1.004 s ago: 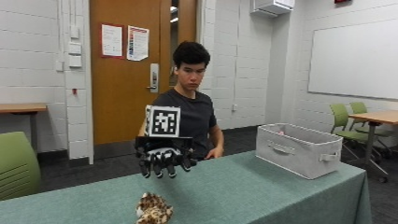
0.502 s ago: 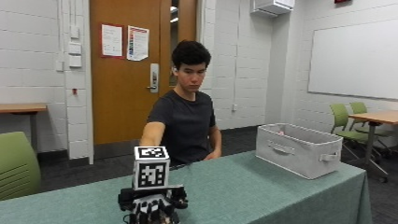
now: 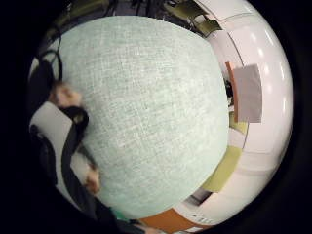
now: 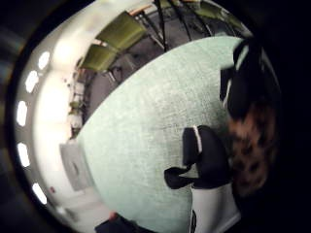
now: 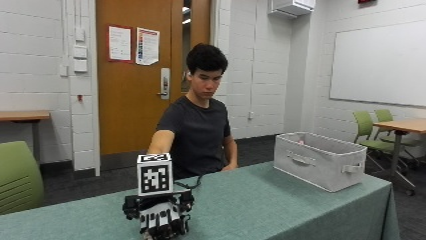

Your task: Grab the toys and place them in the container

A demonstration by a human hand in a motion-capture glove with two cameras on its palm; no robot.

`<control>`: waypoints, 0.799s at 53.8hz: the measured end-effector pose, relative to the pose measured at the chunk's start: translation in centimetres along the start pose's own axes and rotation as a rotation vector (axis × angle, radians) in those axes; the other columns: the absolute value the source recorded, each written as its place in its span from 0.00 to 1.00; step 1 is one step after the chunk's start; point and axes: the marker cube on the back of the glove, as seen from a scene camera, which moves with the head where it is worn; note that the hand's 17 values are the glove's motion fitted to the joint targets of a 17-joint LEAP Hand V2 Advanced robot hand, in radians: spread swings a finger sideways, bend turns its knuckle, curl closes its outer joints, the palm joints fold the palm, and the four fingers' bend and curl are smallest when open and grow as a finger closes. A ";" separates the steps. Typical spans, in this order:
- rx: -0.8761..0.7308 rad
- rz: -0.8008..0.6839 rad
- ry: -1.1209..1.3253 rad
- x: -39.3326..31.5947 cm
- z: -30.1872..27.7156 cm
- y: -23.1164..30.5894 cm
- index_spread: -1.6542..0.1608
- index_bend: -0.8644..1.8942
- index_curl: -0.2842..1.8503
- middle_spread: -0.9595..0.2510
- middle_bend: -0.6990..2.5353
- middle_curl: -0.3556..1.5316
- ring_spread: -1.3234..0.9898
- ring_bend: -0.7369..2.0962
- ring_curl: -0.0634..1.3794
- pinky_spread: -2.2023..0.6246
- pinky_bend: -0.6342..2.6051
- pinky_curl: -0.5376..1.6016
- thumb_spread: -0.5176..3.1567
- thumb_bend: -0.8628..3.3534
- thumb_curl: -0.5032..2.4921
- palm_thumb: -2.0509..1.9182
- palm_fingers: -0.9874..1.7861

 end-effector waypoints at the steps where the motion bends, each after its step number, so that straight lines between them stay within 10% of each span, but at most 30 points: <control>1: -0.003 0.002 0.002 -0.1 -0.1 0.1 0.72 0.43 0.23 0.52 0.40 0.45 0.40 0.67 0.37 0.64 0.52 0.41 0.46 0.24 0.26 0.58 0.79; 22: -0.190 -0.127 -0.039 -8.8 -6.3 2.5 0.77 0.63 0.36 0.53 0.54 0.55 0.42 0.73 0.43 0.63 0.46 0.42 0.49 0.24 0.31 0.62 0.84; 43: 0.118 -0.394 -0.104 -29.5 -26.1 8.2 0.79 0.66 0.41 0.56 0.57 0.56 0.43 0.76 0.43 0.63 0.47 0.44 0.51 0.22 0.32 0.61 0.81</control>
